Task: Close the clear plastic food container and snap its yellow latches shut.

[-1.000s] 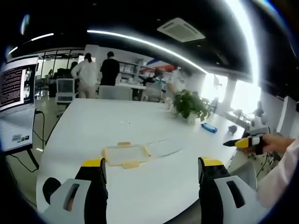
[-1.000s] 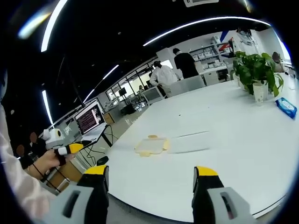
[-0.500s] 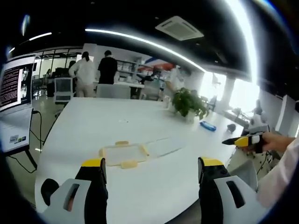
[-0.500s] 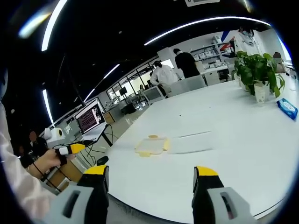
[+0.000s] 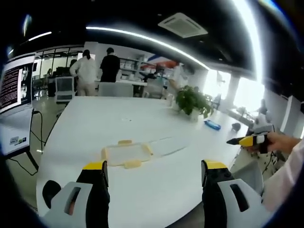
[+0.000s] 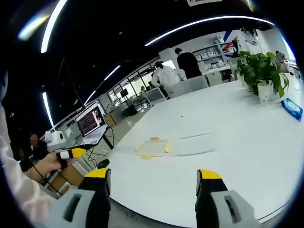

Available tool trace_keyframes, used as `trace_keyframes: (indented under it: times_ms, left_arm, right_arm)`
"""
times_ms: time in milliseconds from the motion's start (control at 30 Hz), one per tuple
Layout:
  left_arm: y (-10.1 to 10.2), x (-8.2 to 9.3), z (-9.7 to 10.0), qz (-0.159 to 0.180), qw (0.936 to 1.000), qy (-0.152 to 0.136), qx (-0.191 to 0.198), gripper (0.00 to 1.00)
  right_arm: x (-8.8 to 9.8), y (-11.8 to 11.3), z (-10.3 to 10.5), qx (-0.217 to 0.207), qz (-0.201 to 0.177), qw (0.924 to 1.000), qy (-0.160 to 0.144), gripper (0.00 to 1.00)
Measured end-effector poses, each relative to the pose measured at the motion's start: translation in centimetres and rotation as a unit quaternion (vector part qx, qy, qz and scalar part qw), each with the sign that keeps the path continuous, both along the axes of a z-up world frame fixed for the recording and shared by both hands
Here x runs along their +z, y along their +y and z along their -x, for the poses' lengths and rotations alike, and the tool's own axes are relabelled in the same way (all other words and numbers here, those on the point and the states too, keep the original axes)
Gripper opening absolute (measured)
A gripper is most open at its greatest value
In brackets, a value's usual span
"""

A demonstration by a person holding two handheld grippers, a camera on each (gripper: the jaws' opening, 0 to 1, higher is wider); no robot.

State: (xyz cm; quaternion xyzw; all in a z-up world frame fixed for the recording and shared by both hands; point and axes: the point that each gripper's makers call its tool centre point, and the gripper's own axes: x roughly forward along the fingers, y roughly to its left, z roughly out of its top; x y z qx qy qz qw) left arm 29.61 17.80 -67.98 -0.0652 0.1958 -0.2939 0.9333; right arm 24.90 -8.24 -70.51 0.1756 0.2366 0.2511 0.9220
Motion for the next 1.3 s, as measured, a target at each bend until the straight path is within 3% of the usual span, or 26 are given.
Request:
trace_keyframes:
  times_ms: [800, 1300]
  left_arm:
    - [0.4, -1.8, -0.8, -0.025, 0.9993, 0.014, -0.021, 0.79]
    - [1.3, -3.2, -3.6, -0.061, 0.9964, 0.026, -0.054, 0.79]
  right_arm:
    - [-0.1, 0.7, -2.2, 0.026, 0.018, 0.9995, -0.005, 0.73]
    - [-0.9, 1.7, -5.2, 0.051, 0.043, 0.9978, -0.003, 0.73]
